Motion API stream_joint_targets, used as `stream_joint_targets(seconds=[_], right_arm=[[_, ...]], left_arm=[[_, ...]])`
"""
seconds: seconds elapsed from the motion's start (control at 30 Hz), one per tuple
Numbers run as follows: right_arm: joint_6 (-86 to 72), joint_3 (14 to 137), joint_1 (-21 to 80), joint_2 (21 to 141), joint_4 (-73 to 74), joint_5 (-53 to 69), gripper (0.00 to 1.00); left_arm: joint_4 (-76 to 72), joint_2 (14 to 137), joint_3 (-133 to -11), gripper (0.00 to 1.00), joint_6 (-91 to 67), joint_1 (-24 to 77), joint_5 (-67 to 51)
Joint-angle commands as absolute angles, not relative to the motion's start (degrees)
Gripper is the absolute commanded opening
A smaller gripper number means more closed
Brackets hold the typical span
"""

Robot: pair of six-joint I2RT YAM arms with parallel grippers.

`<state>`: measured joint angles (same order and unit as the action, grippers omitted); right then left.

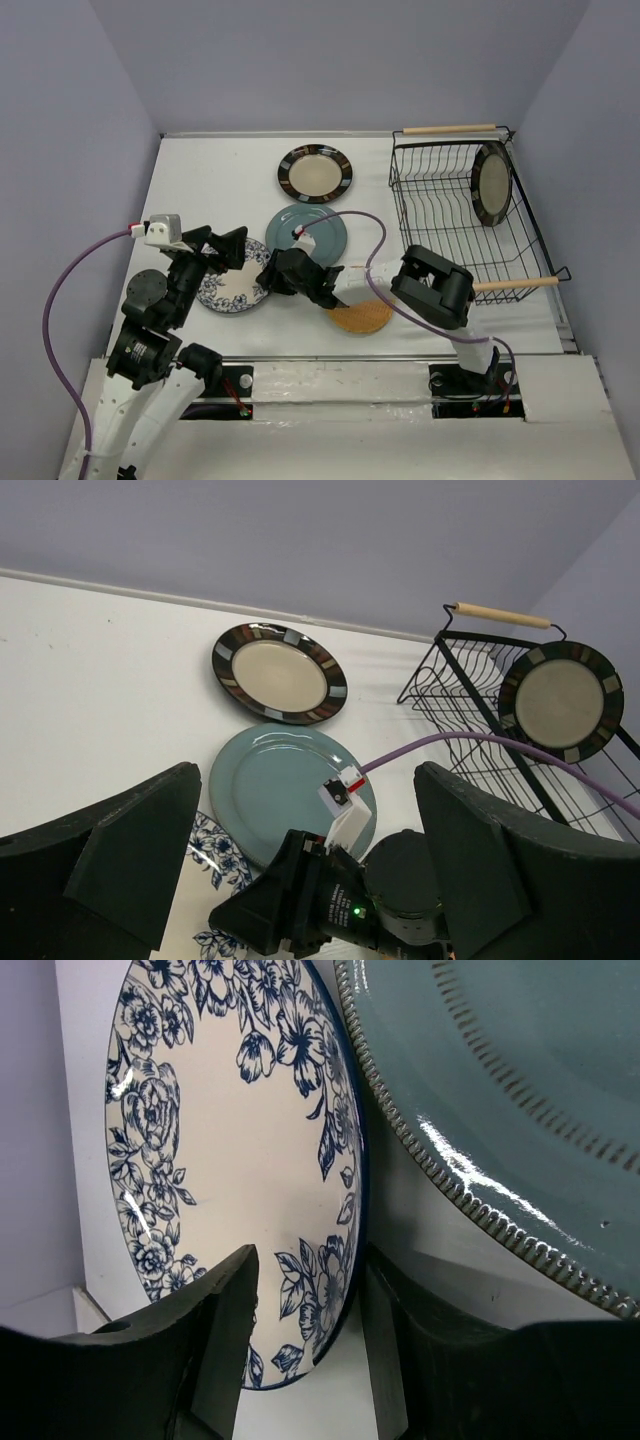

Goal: Load the plates into the dish rack

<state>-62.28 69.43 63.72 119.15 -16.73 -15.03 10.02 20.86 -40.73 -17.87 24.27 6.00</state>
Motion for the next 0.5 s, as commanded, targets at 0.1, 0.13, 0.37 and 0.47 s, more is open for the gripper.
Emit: stream_joint_targets(seconds=[0.1,0.13,0.37,0.47], right_arm=[[-70.1,70.1,63.3,124.4,-21.8,-16.6,0.38],[-70.6,69.9,63.3,124.4,-22.5,-16.3,0.36],[-69.1,67.3,63.3,122.0,-24.3,-16.3,0.07],[-64.4,66.6,63.3,118.5,-24.7,-18.5,0.07]], left_arm=[[7.7,20.4,-40.3,0.99,-17.2,23.8,5.4],[7.7,20.4,-40.3,0.99,-17.3,23.8,5.4],[7.6,20.4,-40.2,0.99,-17.4,24.0,4.8],[7.5,20.2,-40.2,0.99,-17.4,24.1,4.9]])
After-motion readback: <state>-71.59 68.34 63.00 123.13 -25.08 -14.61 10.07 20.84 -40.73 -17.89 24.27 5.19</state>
